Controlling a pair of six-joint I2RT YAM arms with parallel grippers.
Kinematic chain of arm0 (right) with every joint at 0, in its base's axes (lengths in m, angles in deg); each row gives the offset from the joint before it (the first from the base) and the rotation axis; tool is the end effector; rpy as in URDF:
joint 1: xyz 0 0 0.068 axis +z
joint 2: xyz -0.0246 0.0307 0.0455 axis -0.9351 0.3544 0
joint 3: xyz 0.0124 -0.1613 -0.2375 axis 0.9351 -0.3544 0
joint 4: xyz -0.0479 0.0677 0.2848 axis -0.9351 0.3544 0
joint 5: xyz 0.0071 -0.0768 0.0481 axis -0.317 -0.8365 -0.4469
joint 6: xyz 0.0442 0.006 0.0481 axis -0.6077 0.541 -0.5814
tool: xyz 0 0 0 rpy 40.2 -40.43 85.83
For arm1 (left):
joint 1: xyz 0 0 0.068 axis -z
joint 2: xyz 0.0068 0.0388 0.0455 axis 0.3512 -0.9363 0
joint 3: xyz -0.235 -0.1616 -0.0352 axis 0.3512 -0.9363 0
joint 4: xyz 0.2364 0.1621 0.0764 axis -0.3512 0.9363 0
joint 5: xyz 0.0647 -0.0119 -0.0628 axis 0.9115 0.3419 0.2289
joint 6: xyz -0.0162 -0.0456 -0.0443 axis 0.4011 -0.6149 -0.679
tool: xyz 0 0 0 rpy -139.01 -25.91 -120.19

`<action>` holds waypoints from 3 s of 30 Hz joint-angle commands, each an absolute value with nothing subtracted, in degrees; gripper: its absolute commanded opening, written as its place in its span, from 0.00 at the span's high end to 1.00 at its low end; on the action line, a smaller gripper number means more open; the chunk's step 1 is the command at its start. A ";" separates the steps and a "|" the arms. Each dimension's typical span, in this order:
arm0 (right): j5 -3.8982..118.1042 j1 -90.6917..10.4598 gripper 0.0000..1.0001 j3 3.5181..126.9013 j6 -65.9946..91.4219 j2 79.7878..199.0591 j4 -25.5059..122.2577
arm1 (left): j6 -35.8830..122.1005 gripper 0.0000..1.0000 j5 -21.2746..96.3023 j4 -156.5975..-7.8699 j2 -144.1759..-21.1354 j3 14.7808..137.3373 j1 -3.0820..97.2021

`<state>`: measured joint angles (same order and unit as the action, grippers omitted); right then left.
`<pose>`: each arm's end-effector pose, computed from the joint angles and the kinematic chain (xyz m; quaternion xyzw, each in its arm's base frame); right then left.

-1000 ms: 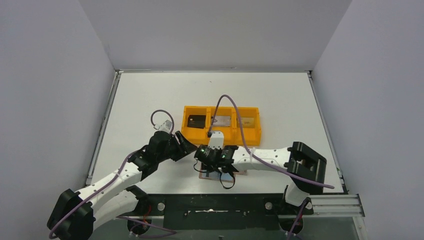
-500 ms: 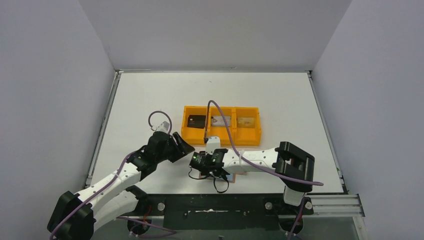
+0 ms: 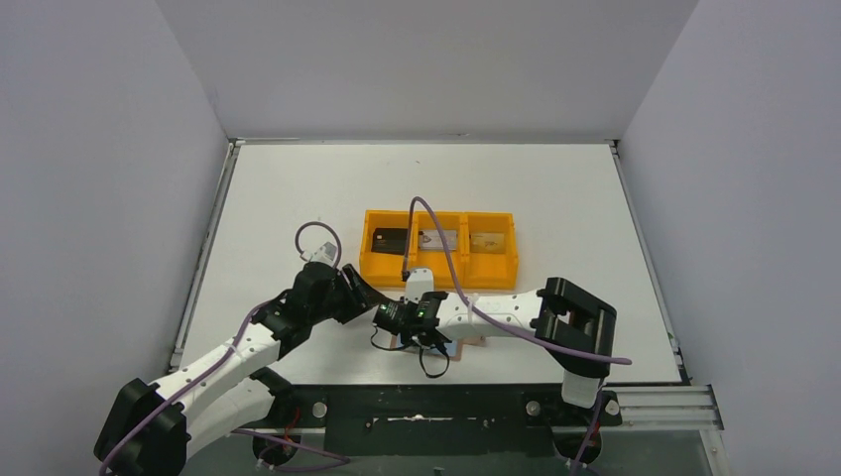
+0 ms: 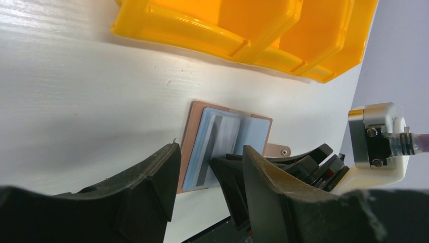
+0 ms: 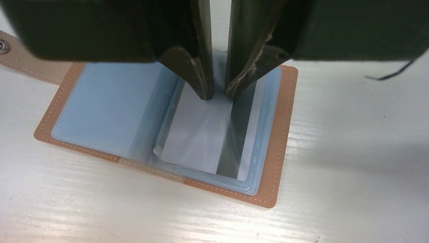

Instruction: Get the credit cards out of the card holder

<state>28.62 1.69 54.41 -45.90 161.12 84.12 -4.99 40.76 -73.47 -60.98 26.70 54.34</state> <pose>0.1395 0.3477 0.1417 -0.0220 0.9743 0.0583 0.2163 0.1865 -0.1301 0.1684 -0.1820 0.8779 -0.3482 0.2739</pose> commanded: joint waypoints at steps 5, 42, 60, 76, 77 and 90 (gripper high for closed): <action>25.77 1.60 0.96 54.87 -43.53 159.97 84.61 | -4.42 0.53 39.82 -77.05 -60.92 26.65 53.89; 38.37 -4.57 1.00 28.77 -38.66 140.30 44.79 | -7.61 0.45 16.46 -103.74 -76.07 20.80 55.03; 36.39 -4.74 0.64 29.61 -42.09 136.52 55.77 | -9.24 0.72 12.24 -111.71 -84.90 22.72 56.27; 19.64 -4.02 0.56 27.16 -55.61 120.60 77.63 | -3.20 0.63 16.38 -103.31 -89.65 34.29 63.64; 19.08 -4.05 0.56 26.52 -56.41 119.18 77.70 | -3.68 0.63 15.60 -104.46 -91.53 34.83 64.07; 21.60 -5.08 0.54 21.80 -53.33 111.14 70.92 | -0.90 0.58 23.56 -96.98 -87.83 36.73 65.56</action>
<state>22.70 -4.47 22.42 -54.69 111.79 76.51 -4.47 17.66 -101.25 -94.45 34.85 66.03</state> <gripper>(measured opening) 0.468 0.398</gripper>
